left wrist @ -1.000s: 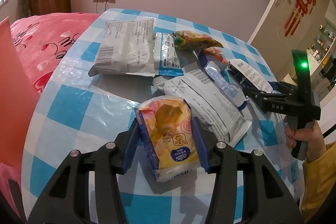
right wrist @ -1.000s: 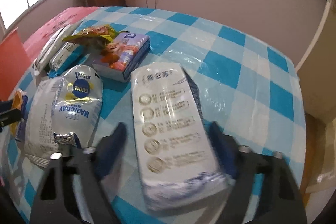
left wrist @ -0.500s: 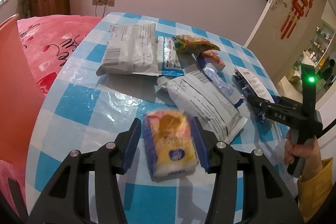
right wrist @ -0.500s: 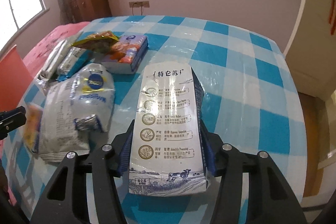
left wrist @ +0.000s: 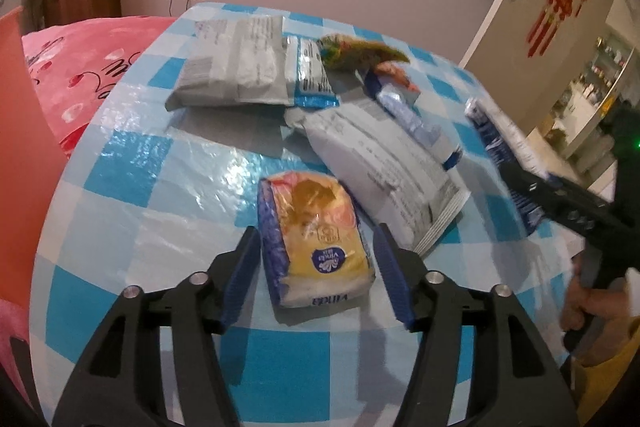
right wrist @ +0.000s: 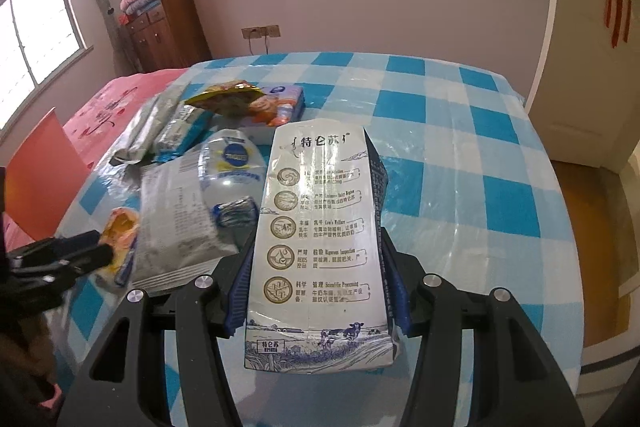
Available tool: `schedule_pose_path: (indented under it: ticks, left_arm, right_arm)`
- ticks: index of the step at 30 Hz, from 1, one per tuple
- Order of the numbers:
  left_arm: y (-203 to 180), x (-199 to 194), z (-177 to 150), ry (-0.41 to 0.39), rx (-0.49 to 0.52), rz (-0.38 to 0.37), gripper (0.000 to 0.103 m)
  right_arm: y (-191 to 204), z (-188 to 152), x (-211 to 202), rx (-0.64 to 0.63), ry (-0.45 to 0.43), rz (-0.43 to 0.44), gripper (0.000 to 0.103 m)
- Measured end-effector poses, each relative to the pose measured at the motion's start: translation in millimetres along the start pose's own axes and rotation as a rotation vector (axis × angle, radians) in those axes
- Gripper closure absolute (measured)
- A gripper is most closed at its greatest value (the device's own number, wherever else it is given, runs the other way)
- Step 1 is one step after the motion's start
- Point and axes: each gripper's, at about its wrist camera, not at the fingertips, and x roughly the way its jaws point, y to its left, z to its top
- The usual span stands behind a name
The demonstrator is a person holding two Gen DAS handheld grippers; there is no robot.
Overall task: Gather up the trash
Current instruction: 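Lift the milk powder bag with the right gripper while the left holds the tissue pack, then carry both items over the orange bucket and open both grippers to drop them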
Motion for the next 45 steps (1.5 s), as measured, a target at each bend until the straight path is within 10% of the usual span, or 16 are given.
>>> schedule_pose_path:
  ticks: [10,31,45]
  left_arm:
    - [-29,17,0,-0.028,0.176,0.191,0.048]
    - [2,-35,0,-0.115,0.070,-0.004,0.062]
    - [45,-116,19,-0.295,-0.025,-0.008,0.062]
  right_arm:
    - [16,-3,-18,-0.016,-0.024,0.007,0.047]
    - [69,1,-40,-0.072,-0.046,0.048,0.047]
    - [134,41,-51,-0.106,-0.072,0.273,0.047]
